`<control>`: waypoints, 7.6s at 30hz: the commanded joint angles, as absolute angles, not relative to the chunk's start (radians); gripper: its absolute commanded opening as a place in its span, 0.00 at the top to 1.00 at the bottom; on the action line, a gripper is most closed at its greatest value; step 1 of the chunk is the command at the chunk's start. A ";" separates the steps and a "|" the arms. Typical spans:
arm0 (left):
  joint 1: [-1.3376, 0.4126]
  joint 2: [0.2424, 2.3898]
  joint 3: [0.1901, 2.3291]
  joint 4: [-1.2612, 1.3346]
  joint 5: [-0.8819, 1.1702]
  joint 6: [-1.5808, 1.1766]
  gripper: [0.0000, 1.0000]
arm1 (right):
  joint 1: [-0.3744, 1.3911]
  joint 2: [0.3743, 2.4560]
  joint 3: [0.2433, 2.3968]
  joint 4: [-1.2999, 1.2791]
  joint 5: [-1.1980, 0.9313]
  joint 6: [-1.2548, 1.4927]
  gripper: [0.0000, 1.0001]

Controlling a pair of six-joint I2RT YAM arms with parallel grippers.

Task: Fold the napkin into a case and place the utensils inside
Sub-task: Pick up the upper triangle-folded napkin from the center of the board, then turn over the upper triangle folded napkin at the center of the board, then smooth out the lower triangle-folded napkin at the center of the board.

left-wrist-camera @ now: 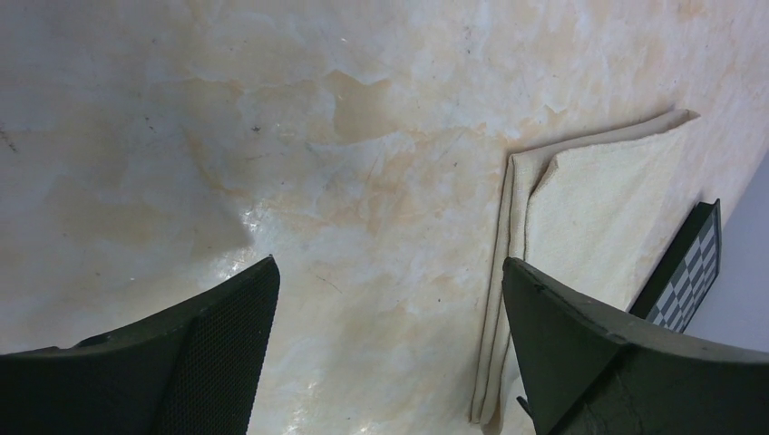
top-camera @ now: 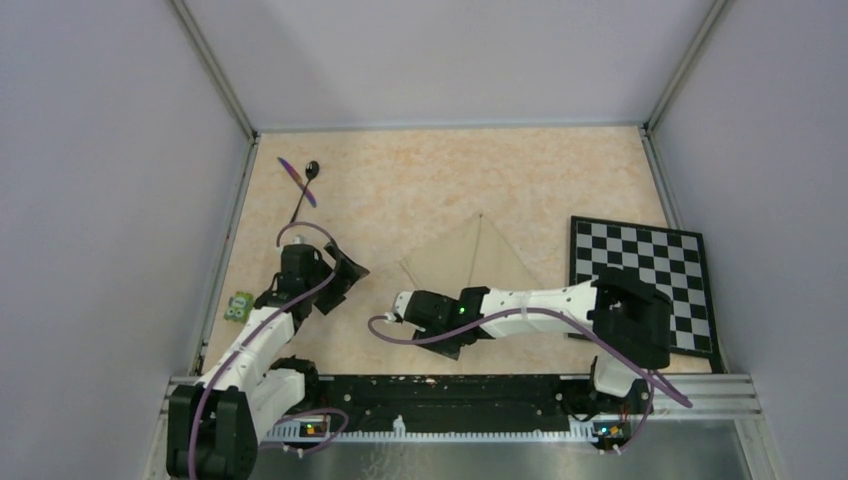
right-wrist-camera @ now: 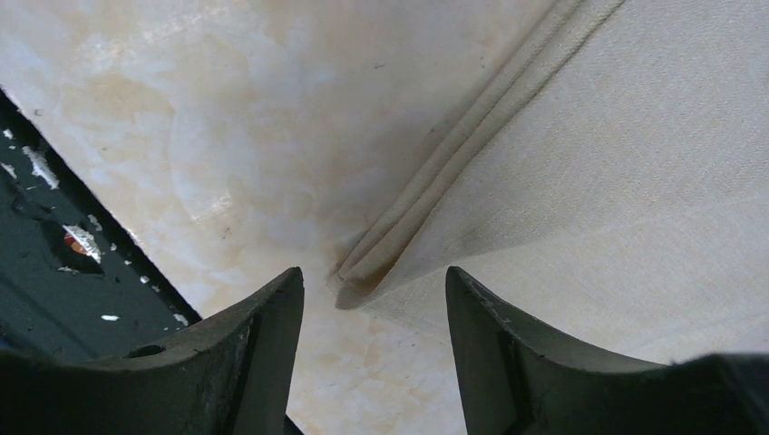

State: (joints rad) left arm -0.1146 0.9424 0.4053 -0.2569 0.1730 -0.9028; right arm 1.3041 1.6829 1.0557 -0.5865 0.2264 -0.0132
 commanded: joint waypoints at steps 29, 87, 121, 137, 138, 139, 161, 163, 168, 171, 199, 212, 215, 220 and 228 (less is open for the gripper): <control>-0.061 1.000 0.369 -0.121 0.488 -0.834 0.01 | 1.236 1.708 0.982 -0.371 0.298 0.110 1.00; -0.715 1.791 0.143 1.356 0.355 -1.750 0.96 | 1.181 1.450 0.845 -0.265 0.265 0.198 1.00; -0.715 1.682 0.167 1.189 0.395 -1.743 0.98 | 1.482 1.640 0.868 -0.269 0.899 0.242 1.00; -0.590 1.441 0.176 0.783 0.334 -1.541 0.04 | 1.420 1.487 0.753 -0.171 0.769 0.242 1.00; -0.586 1.462 0.186 0.797 0.344 -1.544 0.04 | 1.418 1.485 0.752 -0.171 0.767 0.241 1.00; -0.581 1.487 0.191 0.818 0.351 -1.547 0.06 | 1.416 1.483 0.752 -0.170 0.768 0.240 1.00; -0.357 1.335 0.378 0.349 0.256 -1.257 1.00 | 1.422 1.505 0.828 -0.118 0.604 0.237 1.00; -0.329 1.185 0.479 0.027 0.187 -1.197 1.00 | 1.439 1.539 0.894 -0.095 0.512 0.259 1.00; -0.268 0.890 0.839 -0.661 -0.096 -1.038 1.00 | 1.489 1.658 1.143 -0.022 0.212 0.314 1.00; -0.267 0.860 1.102 -0.906 -0.288 -0.911 1.00 | 1.496 1.683 1.226 0.164 -0.024 0.408 1.00; -0.640 1.842 1.353 -0.337 -0.350 -0.639 1.00 | 0.954 1.484 0.336 0.643 -0.353 0.793 0.96; -0.708 1.844 1.629 -0.541 -0.089 -0.535 0.07 | 0.838 0.940 0.448 -0.232 0.108 0.657 0.44; -0.707 1.673 1.457 -0.561 -0.049 -0.530 0.05 | 0.708 0.971 0.475 -0.178 -0.051 0.596 0.43; -0.715 1.392 1.049 -0.365 0.160 -0.658 0.13 | 0.542 1.137 0.480 0.074 -0.414 0.617 0.53; -0.925 1.475 0.956 -0.263 -0.024 -0.755 0.36 | 0.534 1.410 0.503 0.315 -0.563 0.622 0.63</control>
State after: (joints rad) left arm -0.8337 1.3579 0.8879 -0.3241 0.0750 -0.7227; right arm 0.5407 1.3270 0.4606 0.1421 -0.4335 0.6384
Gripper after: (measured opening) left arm 0.693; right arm 0.401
